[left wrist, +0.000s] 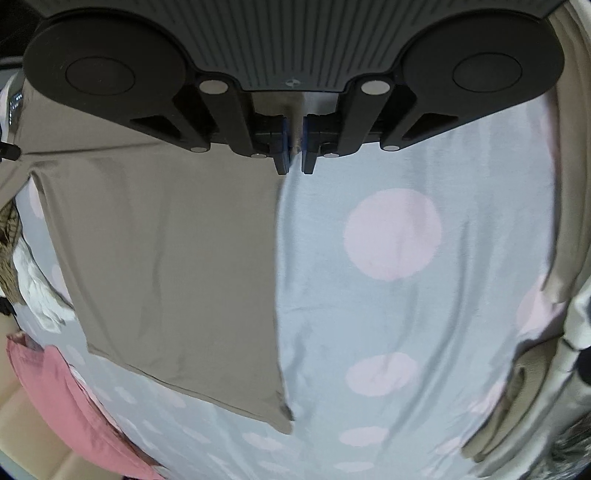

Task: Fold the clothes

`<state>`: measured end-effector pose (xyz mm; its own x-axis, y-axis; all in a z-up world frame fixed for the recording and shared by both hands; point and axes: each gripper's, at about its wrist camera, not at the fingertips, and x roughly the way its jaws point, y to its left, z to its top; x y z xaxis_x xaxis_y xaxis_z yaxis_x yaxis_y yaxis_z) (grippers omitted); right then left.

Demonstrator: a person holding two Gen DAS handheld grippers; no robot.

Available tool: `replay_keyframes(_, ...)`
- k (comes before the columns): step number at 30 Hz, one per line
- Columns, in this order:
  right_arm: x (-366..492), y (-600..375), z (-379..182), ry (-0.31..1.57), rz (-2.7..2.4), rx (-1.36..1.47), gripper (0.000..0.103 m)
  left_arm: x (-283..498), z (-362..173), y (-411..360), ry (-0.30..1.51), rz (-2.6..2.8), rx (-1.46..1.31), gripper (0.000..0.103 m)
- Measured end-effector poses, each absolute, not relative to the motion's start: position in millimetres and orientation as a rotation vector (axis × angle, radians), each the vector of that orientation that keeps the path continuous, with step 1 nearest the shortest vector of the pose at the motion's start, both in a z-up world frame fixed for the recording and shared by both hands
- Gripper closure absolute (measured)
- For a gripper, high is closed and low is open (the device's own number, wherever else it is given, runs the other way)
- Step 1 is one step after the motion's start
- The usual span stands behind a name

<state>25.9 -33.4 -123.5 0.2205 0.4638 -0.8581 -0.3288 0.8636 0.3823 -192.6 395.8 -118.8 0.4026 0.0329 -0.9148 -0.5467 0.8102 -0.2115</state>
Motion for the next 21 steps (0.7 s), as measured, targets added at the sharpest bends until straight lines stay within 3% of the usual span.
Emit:
replay_keyframes(9,32,-28,-138,1.263,0.53,0.09,0.101,-193,-119,395,1.037,0.427,-0.515,0.098)
replay_keyframes(15,22,-45,-125,1.255,0.545,0.148,0.076,-201,-106,389,1.001,0.419,-0.499,0.088)
replay_keyframes(21,-1,-44,-129,1.319,0.618,0.075,0.071,-214,-102,379,1.032,0.421,-0.456,0.086)
